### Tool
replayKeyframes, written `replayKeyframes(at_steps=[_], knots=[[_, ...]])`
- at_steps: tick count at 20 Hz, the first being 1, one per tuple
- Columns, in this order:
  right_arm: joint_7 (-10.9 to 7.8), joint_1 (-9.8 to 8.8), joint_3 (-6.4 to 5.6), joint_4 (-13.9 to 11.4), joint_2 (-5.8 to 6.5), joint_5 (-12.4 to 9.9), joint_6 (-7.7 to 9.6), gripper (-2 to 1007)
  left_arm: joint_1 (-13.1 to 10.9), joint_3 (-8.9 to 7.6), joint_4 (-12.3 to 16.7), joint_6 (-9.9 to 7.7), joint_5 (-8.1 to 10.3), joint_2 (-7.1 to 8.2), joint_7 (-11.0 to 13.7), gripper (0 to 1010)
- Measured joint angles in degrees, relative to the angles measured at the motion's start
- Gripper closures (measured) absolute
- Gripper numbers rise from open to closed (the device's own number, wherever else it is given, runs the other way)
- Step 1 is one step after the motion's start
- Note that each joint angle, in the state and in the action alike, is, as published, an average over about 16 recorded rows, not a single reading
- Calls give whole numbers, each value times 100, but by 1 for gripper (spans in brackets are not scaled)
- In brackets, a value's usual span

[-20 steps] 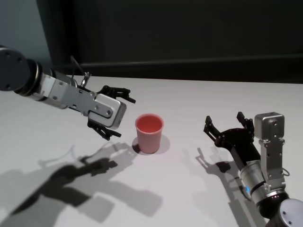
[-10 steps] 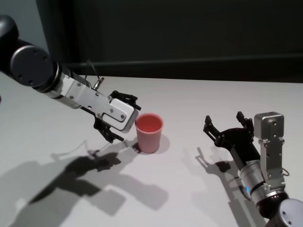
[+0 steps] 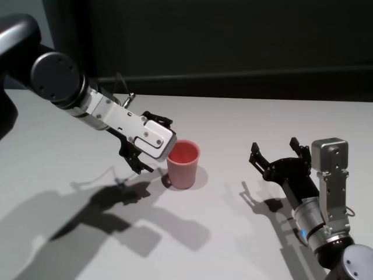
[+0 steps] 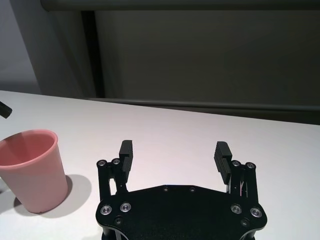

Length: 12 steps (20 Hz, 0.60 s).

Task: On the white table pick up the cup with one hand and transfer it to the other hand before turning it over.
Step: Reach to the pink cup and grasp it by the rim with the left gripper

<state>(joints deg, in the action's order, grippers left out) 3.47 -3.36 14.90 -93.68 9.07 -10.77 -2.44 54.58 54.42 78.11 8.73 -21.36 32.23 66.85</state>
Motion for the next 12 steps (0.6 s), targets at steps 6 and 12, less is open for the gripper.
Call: replayKeyframes(at_steps=[6,12], knots=[[0,0,0,0,0,0,0,3,127,212,-184,85,-77,-158,58,9],[0,0,0,0,0,0,0,3,219,395,-307,162,-116,-290,87,9]])
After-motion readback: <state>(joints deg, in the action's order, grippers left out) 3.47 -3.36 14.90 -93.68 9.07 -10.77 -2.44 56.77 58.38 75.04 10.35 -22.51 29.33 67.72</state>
